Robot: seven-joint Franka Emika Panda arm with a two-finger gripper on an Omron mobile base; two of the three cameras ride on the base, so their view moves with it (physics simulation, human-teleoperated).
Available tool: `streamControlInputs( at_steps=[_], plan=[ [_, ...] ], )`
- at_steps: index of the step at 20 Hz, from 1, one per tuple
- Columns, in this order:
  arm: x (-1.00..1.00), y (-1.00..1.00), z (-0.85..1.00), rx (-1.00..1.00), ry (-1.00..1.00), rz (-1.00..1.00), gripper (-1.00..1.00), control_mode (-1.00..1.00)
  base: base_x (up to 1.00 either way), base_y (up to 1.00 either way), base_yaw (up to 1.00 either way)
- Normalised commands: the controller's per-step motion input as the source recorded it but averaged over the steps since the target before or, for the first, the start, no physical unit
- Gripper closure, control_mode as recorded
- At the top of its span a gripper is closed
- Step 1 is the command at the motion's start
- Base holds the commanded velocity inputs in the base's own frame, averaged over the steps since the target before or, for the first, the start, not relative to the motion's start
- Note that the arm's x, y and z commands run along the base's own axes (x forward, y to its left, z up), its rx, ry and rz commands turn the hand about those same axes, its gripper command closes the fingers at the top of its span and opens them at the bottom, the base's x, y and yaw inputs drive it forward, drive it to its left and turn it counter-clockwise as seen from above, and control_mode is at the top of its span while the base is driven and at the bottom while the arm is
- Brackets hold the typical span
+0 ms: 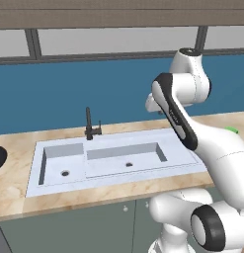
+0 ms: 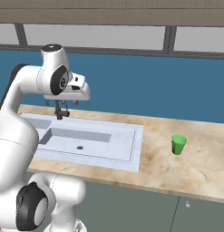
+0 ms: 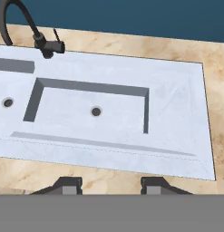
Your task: Place the pan in the left basin and the cup in the right basin of the sink.
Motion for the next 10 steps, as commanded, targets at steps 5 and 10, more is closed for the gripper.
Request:
streamControlInputs(
  at_steps=[5,10],
  plan=[
    [0.0,-0.03,0.0,0.0,0.0,0.0,-1.0,-1.0,0.0,0.0,0.0],
    [0.0,-0.08,0.0,0.0,0.0,0.0,-1.0,-1.0,0.0,0.0,0.0]
  ],
)
